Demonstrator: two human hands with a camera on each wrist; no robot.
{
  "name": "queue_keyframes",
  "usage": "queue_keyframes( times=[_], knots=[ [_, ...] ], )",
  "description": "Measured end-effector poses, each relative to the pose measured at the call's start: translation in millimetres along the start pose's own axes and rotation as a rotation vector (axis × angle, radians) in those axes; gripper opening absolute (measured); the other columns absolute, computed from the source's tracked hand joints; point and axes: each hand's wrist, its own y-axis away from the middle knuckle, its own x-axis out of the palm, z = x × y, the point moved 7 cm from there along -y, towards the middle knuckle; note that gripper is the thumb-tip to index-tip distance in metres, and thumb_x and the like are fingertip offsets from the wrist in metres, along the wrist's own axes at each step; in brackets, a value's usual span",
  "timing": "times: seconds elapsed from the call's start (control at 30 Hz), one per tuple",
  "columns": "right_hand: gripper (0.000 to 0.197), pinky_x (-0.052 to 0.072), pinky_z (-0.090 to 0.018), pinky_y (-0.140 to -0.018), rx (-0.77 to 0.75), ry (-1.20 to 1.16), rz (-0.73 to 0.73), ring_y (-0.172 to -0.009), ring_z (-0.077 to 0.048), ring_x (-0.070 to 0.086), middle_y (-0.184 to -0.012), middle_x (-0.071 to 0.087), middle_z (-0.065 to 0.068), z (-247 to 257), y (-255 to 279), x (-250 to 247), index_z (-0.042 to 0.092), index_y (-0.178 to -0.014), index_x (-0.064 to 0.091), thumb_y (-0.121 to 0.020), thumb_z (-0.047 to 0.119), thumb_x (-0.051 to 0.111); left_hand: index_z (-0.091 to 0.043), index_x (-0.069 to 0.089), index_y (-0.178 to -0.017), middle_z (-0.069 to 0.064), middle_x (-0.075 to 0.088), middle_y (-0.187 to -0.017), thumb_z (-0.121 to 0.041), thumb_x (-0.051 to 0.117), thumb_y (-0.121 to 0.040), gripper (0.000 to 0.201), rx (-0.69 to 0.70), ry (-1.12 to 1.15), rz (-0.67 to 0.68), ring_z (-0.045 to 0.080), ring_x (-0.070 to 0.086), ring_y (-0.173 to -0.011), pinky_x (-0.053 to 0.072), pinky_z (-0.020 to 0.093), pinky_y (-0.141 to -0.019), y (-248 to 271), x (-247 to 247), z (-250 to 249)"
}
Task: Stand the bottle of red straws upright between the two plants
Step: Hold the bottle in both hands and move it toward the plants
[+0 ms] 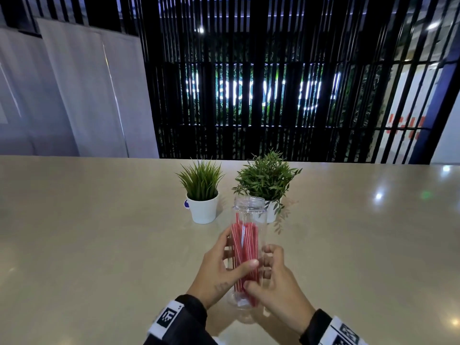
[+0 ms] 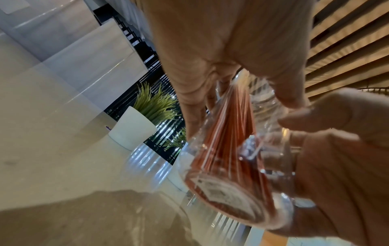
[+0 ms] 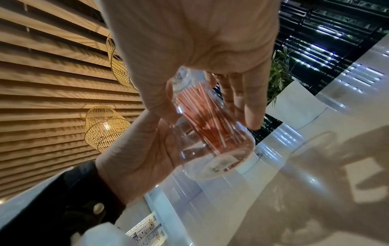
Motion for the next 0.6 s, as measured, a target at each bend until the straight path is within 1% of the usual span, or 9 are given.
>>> queue_keyframes(
  times=[0.07, 0.13, 0.23, 0.27, 0.33, 0.4, 0.47, 0.53, 0.6],
  knots=[
    [0.052, 0.052, -0.011, -0.066, 0.013, -0.023, 0.003, -0.077, 0.010, 0.064, -0.093, 0.061, 0.007, -7.3, -4.3, 2.1, 0.031, -0.105, 0.029, -0.075, 0.007, 0.064, -0.049, 0.032, -0.129, -0.018, 0.050, -0.118, -0.059, 0.064, -0.062, 0.075, -0.004, -0.090, 0.000, -0.005, 0.052, -0.108, 0.048, 0.027, -0.093, -0.8, -3.1, 9.7],
    [0.052, 0.048, -0.006, -0.066, 0.018, -0.024, -0.007, -0.081, 0.014, 0.061, -0.095, 0.061, 0.008, -14.1, -9.2, 4.1, 0.030, -0.106, 0.030, -0.075, 0.007, 0.065, -0.048, 0.025, -0.134, -0.016, 0.039, -0.116, -0.062, 0.059, -0.064, 0.078, -0.037, -0.185, -0.001, -0.003, 0.046, -0.110, 0.046, 0.026, -0.092, -3.0, -9.0, 21.8],
    [0.051, 0.052, -0.012, -0.072, 0.038, -0.007, -0.008, -0.086, 0.009, 0.063, -0.098, 0.062, 0.009, -24.1, -23.5, 10.9, 0.035, -0.104, 0.031, -0.075, 0.010, 0.065, -0.040, 0.018, -0.135, -0.013, 0.040, -0.114, -0.037, 0.065, -0.075, 0.076, -0.074, -0.152, -0.002, 0.003, 0.047, -0.108, 0.049, 0.017, -0.079, -7.9, -12.0, 37.6],
    [0.051, 0.052, -0.013, -0.073, 0.041, -0.002, -0.016, -0.086, 0.007, 0.064, -0.099, 0.062, 0.009, -26.0, -31.5, 12.5, 0.036, -0.103, 0.031, -0.075, 0.009, 0.065, -0.036, 0.022, -0.135, -0.011, 0.044, -0.116, -0.031, 0.066, -0.075, 0.074, -0.066, -0.117, -0.031, 0.003, 0.050, -0.107, 0.049, 0.014, -0.075, -12.4, -14.4, 41.1],
    [0.049, 0.052, -0.016, -0.075, 0.036, 0.034, -0.042, -0.084, 0.001, 0.064, -0.103, 0.060, 0.009, -25.0, -51.7, 13.1, 0.034, -0.101, 0.031, -0.076, 0.008, 0.065, -0.035, 0.033, -0.129, -0.009, 0.050, -0.118, -0.029, 0.065, -0.072, 0.065, -0.035, -0.075, -0.076, 0.001, 0.053, -0.102, 0.049, 0.011, -0.073, -29.1, -21.6, 43.9],
    [0.048, 0.052, -0.016, -0.073, 0.016, 0.085, -0.031, -0.085, -0.001, 0.062, -0.109, 0.059, 0.004, -18.7, -77.9, 11.1, 0.029, -0.105, 0.028, -0.080, 0.007, 0.063, -0.042, 0.036, -0.120, -0.012, 0.051, -0.117, -0.031, 0.063, -0.071, 0.057, -0.015, -0.080, -0.075, 0.001, 0.052, -0.102, 0.049, 0.012, -0.075, -54.7, -28.6, 41.5],
    [0.044, 0.051, -0.016, -0.069, -0.001, 0.179, -0.009, -0.088, -0.013, 0.065, -0.113, 0.063, -0.004, -7.5, -107.1, 5.5, 0.019, -0.111, 0.029, -0.083, 0.009, 0.062, -0.039, 0.034, -0.121, -0.014, 0.050, -0.115, -0.030, 0.064, -0.073, 0.058, 0.004, -0.097, -0.054, 0.001, 0.052, -0.102, 0.048, 0.013, -0.079, -82.2, -36.6, 35.4],
    [0.041, 0.053, -0.027, -0.079, -0.010, 0.302, -0.005, -0.097, -0.023, 0.066, -0.115, 0.064, -0.007, 6.3, -133.1, -3.8, 0.013, -0.118, 0.035, -0.086, 0.012, 0.060, -0.032, 0.031, -0.128, -0.013, 0.050, -0.112, -0.022, 0.066, -0.079, 0.061, 0.002, -0.107, -0.041, 0.002, 0.052, -0.100, 0.047, 0.015, -0.084, -107.7, -45.1, 30.7],
    [0.037, 0.049, -0.035, -0.092, -0.034, 0.434, 0.008, -0.107, -0.026, 0.061, -0.120, 0.062, -0.011, 18.6, -154.1, -10.8, 0.009, -0.123, 0.044, -0.089, 0.012, 0.056, -0.023, 0.029, -0.134, -0.011, 0.047, -0.113, -0.016, 0.064, -0.081, 0.063, -0.008, -0.137, -0.038, 0.006, 0.049, -0.104, 0.042, 0.023, -0.092, -128.0, -52.4, 29.9]
  ],
)
